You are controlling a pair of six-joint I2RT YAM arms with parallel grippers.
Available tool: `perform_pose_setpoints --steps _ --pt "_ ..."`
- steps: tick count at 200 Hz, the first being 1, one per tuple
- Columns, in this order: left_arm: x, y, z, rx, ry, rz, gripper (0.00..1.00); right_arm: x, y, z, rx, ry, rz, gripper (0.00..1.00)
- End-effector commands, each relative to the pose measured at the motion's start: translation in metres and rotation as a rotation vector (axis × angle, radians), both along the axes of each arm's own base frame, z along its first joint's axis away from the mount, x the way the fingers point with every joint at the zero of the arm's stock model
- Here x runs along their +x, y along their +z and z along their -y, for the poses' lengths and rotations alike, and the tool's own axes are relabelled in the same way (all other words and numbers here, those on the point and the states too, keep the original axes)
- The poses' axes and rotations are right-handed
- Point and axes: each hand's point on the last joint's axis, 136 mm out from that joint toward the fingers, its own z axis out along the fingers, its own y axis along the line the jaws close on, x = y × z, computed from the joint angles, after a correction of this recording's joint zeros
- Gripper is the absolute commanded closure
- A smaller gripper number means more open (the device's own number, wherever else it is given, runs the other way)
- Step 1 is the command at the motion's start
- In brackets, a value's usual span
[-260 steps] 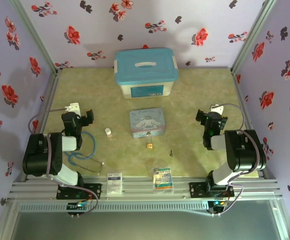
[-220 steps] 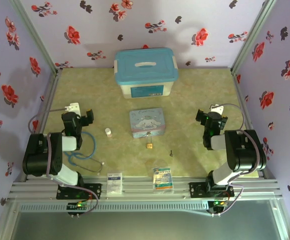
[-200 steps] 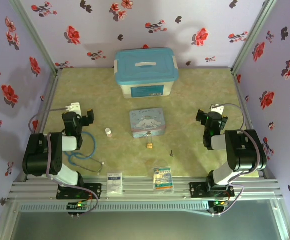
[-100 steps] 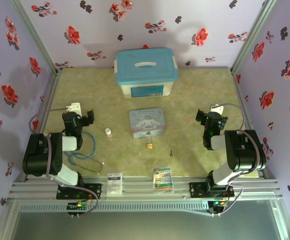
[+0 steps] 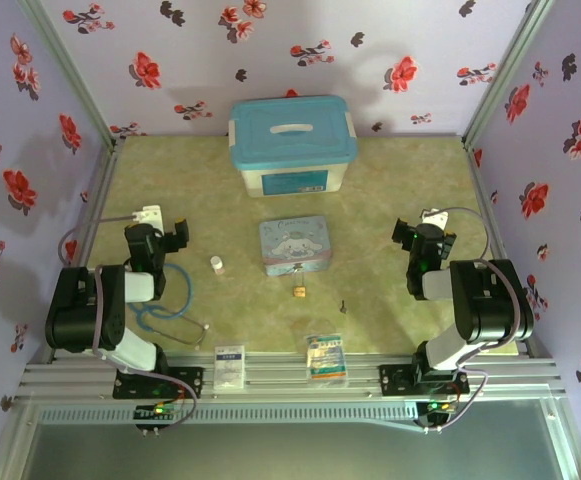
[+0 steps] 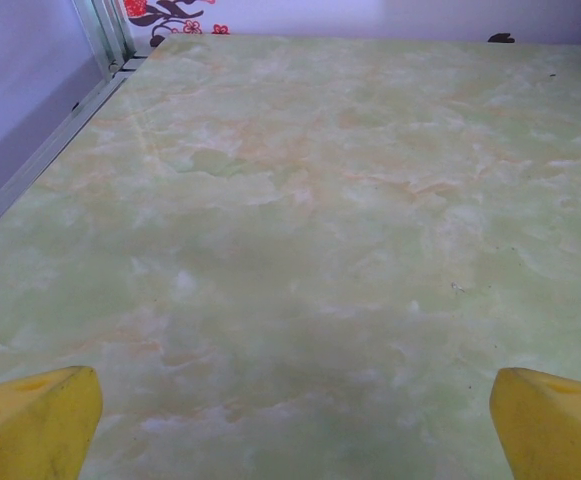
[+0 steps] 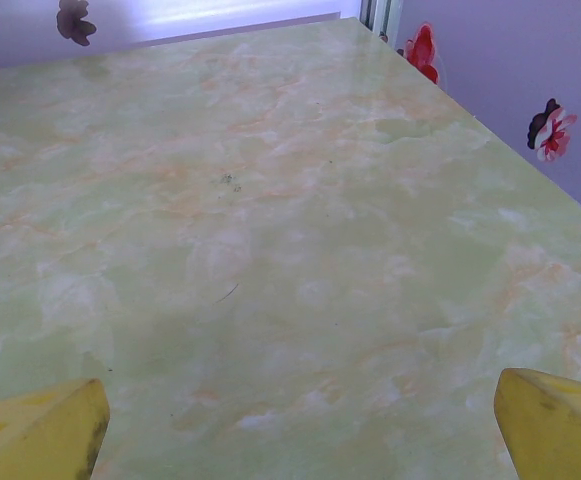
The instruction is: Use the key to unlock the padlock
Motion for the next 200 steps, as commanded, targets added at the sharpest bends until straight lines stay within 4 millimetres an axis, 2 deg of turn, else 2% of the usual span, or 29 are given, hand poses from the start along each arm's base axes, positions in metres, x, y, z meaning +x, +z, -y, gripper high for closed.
perform_pose_setpoints --steps 1,39,57,73,90,114,126,128,140,149,157,164,167,200 --pt "0.002 0.015 0.003 0.021 -0.016 0.045 0.0 0.007 0.018 -0.002 -0.002 0.009 0.065 0.01" --pt "-0.021 0.056 -0.013 0.044 0.087 0.12 0.0 0.002 0.037 -0.002 -0.001 0.014 0.05 0.01" --pt "-0.031 0.076 -0.014 -0.024 0.114 0.17 0.0 -0.005 0.046 0.002 0.032 -0.026 0.032 0.01" --pt "-0.039 0.088 -0.012 -0.09 0.126 0.182 0.0 -0.017 0.055 0.021 0.107 -0.188 -0.009 0.01" --pt "-0.046 0.095 -0.004 -0.224 0.117 0.172 0.0 -0.025 0.059 0.014 0.153 -0.171 -0.097 0.01" --pt "-0.053 0.114 0.033 -0.443 -0.047 0.212 0.0 -0.038 0.061 -0.013 0.261 -0.052 -0.186 0.01" --pt "-0.059 0.127 0.042 -0.577 -0.092 0.287 0.0 -0.047 0.062 -0.029 0.336 0.011 -0.209 0.01" --pt "-0.061 0.121 0.043 -0.599 -0.093 0.282 0.0 -0.048 0.063 -0.033 0.351 0.028 -0.212 0.01" --pt "-0.067 0.126 0.05 -0.712 -0.126 0.323 0.0 -0.057 0.062 -0.055 0.442 0.124 -0.228 0.01" --pt "-0.067 0.124 0.057 -0.765 -0.143 0.285 0.0 -0.065 0.059 -0.069 0.508 0.166 -0.255 0.01" --pt "-0.066 0.115 0.066 -0.781 -0.147 0.196 0.0 -0.072 0.055 -0.079 0.555 0.191 -0.286 0.01" --pt "-0.065 0.122 0.078 -0.771 -0.173 0.147 0.0 -0.08 0.049 -0.087 0.582 0.205 -0.327 0.01" --pt "-0.066 0.118 0.083 -0.76 -0.18 0.108 0.0 -0.083 0.046 -0.09 0.586 0.207 -0.347 0.01" --pt "-0.09 0.11 0.152 -0.687 -0.322 -0.084 0.0 -0.116 0.019 -0.12 0.524 0.244 -0.515 0.05"
